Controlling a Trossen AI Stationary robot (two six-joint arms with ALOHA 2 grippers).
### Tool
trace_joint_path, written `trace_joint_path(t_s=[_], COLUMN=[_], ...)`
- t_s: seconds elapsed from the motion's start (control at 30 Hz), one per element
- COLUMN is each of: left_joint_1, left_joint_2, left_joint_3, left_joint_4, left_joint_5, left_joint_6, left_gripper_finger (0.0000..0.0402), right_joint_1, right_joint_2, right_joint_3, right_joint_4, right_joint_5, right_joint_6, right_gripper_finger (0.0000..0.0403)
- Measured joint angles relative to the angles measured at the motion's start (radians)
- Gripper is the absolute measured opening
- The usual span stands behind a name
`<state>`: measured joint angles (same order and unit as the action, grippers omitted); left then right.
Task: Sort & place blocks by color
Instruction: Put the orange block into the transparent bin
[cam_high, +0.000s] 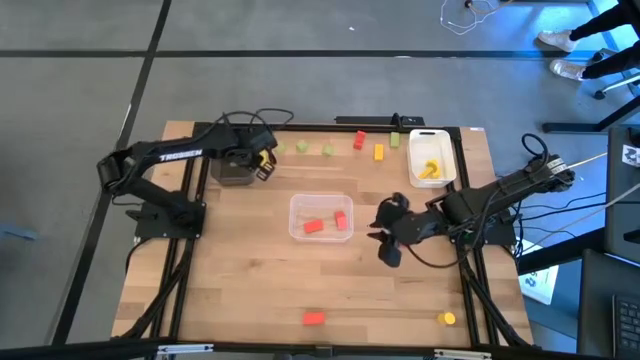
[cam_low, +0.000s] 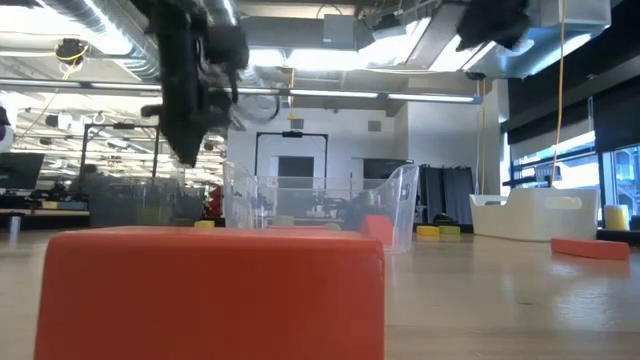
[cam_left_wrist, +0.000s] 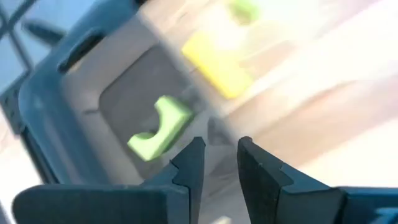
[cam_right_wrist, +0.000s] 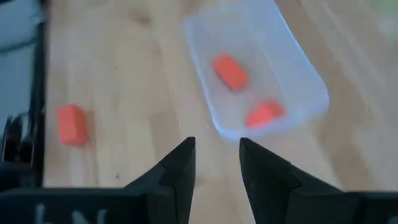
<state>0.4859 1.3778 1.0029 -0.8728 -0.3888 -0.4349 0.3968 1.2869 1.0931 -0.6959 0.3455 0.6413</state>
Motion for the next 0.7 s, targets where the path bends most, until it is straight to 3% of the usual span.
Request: trace_joint_path(t_s=[0.27, 0.37, 0.53, 0.7], left_joint_1=[-0.210, -0.264, -0.326, -0.358], left_joint_2=[-0.135, -0.157, -0.162, -0.161], left_joint_3=[0.015, 0.015, 0.015, 0.015], left_joint_4=[0.014, 0.025, 0.023, 0.023], left_joint_5=[0.001, -0.007, -0.014, -0.019], left_joint_6=[-0.047, -0.058, -0.059, -0.059], left_gripper_finger=[0.0086, 0.0086, 0.0086, 0.0086], right_joint_1=[-0.006, -0.019, -0.049, -0.077], right_joint_2=[0.000, 0.001, 0.001, 0.001], right_joint_3=[-0.021, -0.041, -0.092, -0.134], right_joint_4=[-0.360, -0.416, -0.410, -0.396], right_joint_5=[0.058, 0.042, -0.065, -0.075], right_joint_6=[0.668, 0.804, 0.854, 0.589], right_gripper_finger=[0.0109, 0.0103, 0.0100, 0.0100])
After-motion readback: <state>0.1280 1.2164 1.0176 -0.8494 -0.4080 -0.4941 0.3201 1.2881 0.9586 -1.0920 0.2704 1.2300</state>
